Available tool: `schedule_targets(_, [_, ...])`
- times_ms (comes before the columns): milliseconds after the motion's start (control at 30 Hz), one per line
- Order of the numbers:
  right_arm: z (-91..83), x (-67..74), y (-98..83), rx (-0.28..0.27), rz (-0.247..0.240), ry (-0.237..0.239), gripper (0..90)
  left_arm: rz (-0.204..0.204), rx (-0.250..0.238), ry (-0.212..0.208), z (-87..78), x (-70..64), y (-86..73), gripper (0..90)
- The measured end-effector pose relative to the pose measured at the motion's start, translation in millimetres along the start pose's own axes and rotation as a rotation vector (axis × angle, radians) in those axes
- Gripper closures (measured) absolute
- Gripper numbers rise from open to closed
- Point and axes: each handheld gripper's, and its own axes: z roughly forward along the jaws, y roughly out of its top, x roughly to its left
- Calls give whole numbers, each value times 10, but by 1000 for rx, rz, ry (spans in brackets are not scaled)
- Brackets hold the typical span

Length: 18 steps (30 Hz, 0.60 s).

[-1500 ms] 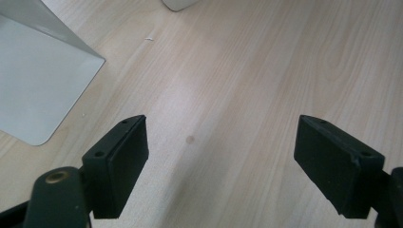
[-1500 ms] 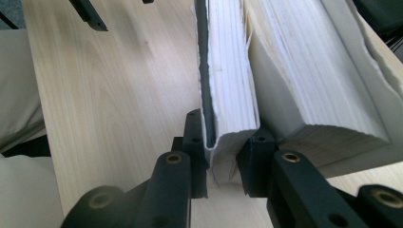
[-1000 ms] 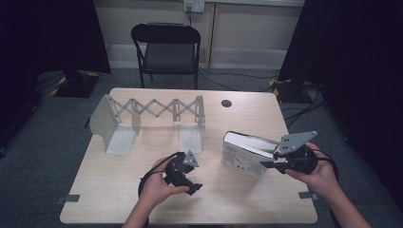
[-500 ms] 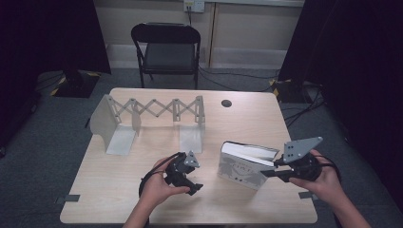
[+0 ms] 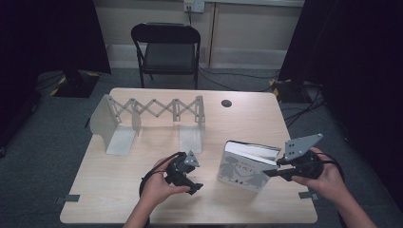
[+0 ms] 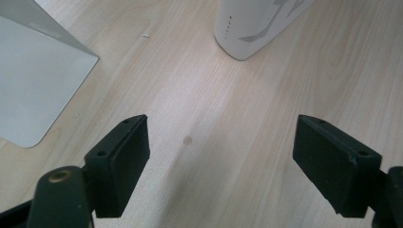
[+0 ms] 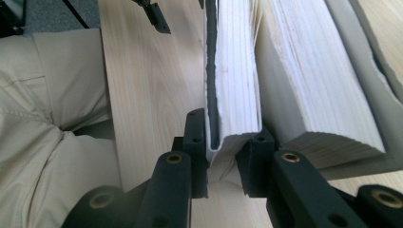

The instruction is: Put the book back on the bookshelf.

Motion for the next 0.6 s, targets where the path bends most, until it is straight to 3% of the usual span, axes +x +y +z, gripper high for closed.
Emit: schedule_targets(600, [3, -52, 99, 96, 51, -11, 757, 9, 31, -19, 28, -12, 37, 200])
